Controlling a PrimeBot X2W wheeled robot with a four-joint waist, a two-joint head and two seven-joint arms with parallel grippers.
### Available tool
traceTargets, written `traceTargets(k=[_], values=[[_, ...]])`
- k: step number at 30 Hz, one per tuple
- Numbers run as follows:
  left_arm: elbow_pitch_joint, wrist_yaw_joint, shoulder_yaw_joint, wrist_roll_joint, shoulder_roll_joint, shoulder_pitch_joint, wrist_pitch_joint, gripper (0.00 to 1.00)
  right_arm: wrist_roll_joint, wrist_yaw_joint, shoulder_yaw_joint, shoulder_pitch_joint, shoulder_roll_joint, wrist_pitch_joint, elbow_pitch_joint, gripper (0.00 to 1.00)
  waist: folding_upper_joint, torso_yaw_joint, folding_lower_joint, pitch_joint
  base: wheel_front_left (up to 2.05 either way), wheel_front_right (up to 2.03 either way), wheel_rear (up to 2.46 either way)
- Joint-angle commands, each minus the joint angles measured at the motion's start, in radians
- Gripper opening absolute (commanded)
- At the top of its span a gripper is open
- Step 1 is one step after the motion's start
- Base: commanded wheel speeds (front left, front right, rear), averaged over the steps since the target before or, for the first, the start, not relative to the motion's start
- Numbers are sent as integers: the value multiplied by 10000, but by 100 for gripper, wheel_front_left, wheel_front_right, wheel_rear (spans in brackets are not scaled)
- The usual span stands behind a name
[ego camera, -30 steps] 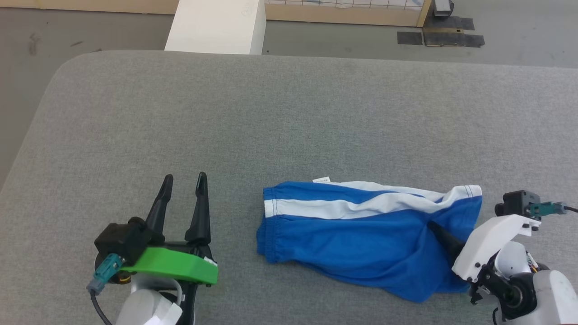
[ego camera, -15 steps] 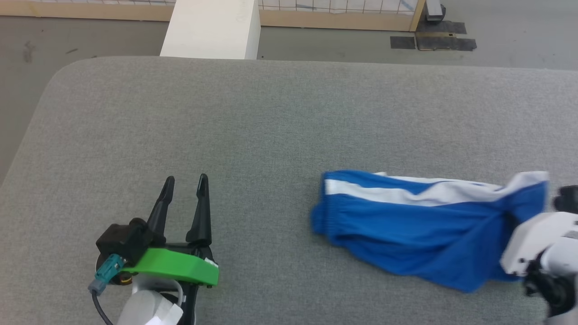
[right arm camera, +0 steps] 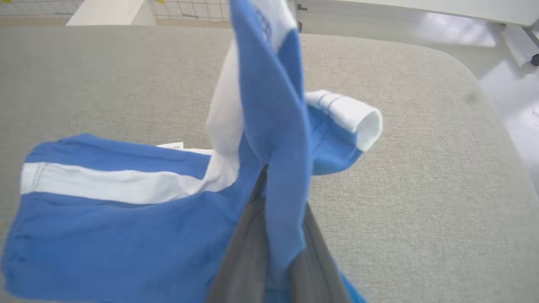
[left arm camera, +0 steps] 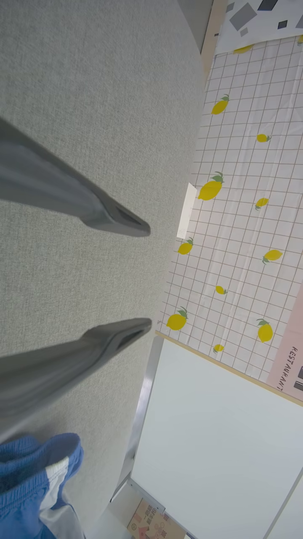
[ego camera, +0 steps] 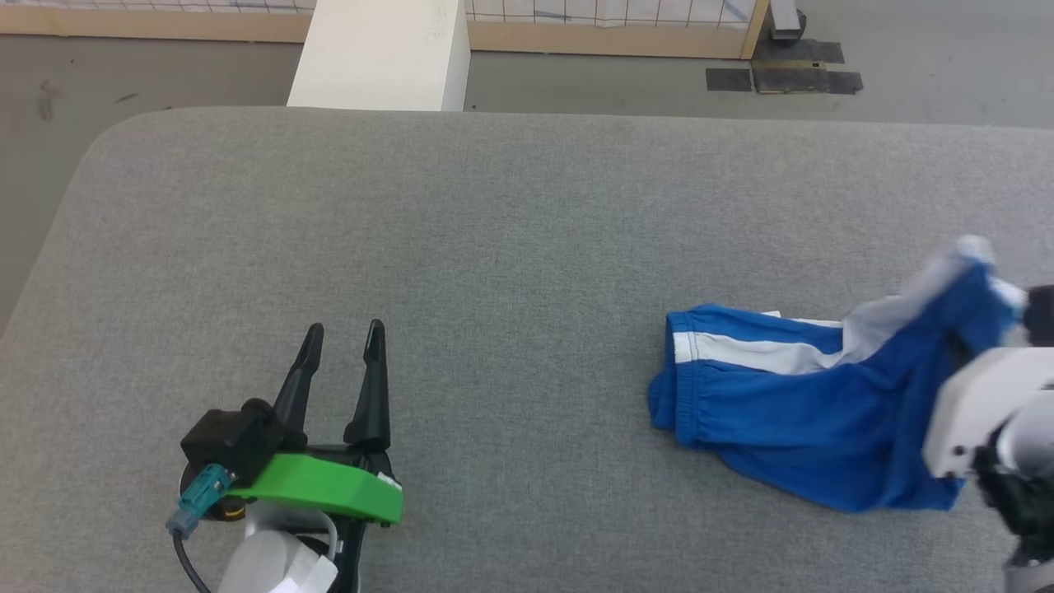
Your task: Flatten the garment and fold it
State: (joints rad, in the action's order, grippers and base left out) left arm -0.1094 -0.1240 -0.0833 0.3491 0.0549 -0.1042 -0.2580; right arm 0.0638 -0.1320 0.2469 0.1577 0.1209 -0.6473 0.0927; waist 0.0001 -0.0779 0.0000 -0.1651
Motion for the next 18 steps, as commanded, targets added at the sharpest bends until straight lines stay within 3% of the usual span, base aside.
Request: traceTargets(k=[1,8,11,18], values=[[-15,-65,-30,7,-46,63,-38,100,157,13,-431,-161,-68,-282,432,0,-1,-20,0,9,0,0,0],[-18,-66,-134,43,-46,-53,-38,100,541,13,-2962,-166,97,-1500,1811,0,-1,-188,0,-91,0,0,0],[-23,-66,-217,85,-47,-126,-38,100,557,13,-3938,270,115,-1723,1160,0,-1,-331,0,-233,0,0,0],[-21,-66,-320,185,-47,-276,-38,100,484,13,-4673,1129,-67,-1558,-887,0,-1,-587,0,-460,0,0,0]])
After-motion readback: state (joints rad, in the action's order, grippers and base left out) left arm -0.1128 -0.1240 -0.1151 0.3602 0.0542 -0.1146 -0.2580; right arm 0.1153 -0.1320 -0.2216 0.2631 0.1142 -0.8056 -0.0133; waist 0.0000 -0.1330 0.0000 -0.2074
